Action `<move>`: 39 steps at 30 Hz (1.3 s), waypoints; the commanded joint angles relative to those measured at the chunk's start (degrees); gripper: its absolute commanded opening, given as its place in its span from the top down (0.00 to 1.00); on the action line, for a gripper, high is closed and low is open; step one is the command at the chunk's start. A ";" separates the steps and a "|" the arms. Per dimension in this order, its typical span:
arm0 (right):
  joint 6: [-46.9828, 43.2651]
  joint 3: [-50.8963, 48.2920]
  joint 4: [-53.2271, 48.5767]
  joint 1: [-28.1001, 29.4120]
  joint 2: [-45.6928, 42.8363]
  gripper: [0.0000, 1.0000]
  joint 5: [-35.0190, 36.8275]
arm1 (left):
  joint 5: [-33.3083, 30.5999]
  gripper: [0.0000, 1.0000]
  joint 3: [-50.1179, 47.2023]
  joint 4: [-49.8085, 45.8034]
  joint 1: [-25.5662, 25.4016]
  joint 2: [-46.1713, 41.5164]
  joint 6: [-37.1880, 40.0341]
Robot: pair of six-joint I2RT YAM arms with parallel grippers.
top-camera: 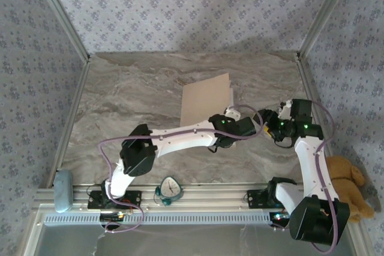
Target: Put the files into the folder
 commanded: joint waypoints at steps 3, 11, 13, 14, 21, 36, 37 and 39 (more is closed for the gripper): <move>-0.75 -1.54 -1.14 -1.67 -0.67 0.26 -1.03 | -0.66 0.94 9.04 -5.72 0.67 6.28 -3.36; -0.40 -3.23 1.93 -2.27 -0.54 0.26 -3.85 | -0.64 0.91 16.08 -8.53 3.25 12.71 -3.15; 0.50 -3.70 2.91 -2.34 -0.15 0.26 -4.02 | -0.35 0.86 16.80 -8.21 3.59 13.34 -2.61; 0.68 -3.82 3.34 -2.31 0.11 0.26 -4.11 | 0.01 0.83 17.21 -7.94 3.72 13.61 -2.17; 0.22 -3.87 4.18 -2.26 1.26 0.26 -3.67 | 1.04 0.67 20.82 -8.48 4.37 14.89 -0.38; -0.51 -4.42 4.23 -2.45 1.80 0.25 -2.66 | 9.84 0.41 23.84 -4.85 5.15 11.11 1.00; -0.52 -4.20 4.18 -2.51 1.75 0.25 -2.58 | 9.88 0.37 23.80 -4.85 5.22 10.58 1.09; -0.44 -4.07 4.18 -2.47 1.81 0.25 -2.40 | 9.90 0.32 23.52 -4.77 5.30 9.52 1.04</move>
